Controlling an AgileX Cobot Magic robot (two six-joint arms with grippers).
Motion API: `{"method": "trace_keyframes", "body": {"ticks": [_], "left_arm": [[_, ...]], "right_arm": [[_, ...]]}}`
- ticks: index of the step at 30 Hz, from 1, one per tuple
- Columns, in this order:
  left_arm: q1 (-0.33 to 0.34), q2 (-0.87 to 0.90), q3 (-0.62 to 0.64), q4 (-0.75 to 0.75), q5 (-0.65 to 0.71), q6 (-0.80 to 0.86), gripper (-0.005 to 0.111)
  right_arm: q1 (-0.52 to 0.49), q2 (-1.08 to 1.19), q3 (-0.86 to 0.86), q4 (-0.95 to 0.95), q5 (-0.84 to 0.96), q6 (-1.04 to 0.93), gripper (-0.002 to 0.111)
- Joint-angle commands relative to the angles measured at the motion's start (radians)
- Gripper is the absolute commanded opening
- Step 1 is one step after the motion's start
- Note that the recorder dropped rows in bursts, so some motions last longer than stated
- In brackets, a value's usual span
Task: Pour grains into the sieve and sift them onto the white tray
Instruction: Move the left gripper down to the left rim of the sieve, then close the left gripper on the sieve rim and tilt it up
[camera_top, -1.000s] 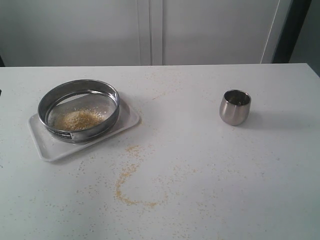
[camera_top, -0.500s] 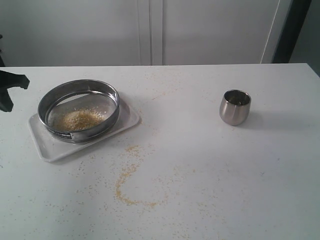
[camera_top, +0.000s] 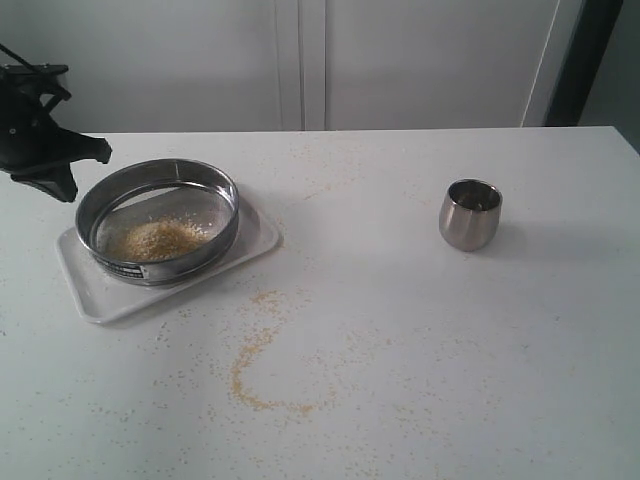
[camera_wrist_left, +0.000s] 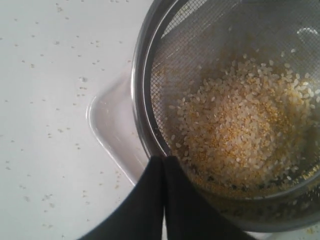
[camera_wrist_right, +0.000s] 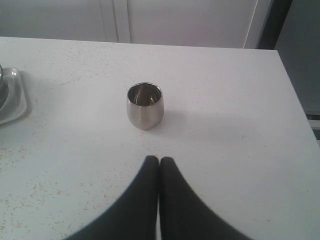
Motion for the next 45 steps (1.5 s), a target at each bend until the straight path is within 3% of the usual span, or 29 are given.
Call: {"method": "trace_keyframes", "body": {"ticks": [1, 18, 21, 24, 26, 45], "left_arm": [[-0.004, 0.016, -0.006, -0.015, -0.007, -0.012, 0.0], [-0.004, 0.076, -0.006, 0.024, -0.084, -0.065, 0.001], [-0.004, 0.087, -0.006, 0.036, -0.1, -0.065, 0.014], [-0.004, 0.102, -0.006, 0.036, -0.111, -0.065, 0.038], [-0.004, 0.118, -0.006, 0.036, -0.111, -0.065, 0.044], [-0.004, 0.194, -0.006, 0.034, -0.137, -0.148, 0.039]], "right_arm": [[-0.008, -0.004, 0.004, 0.003, -0.003, -0.007, 0.0], [-0.008, -0.004, 0.004, 0.003, -0.003, -0.007, 0.0], [-0.008, -0.004, 0.004, 0.003, -0.003, -0.007, 0.0], [-0.008, -0.004, 0.004, 0.003, -0.003, -0.007, 0.0], [-0.008, -0.004, 0.004, 0.003, -0.003, -0.007, 0.0], [-0.008, -0.004, 0.004, 0.003, -0.003, -0.007, 0.0]]}}
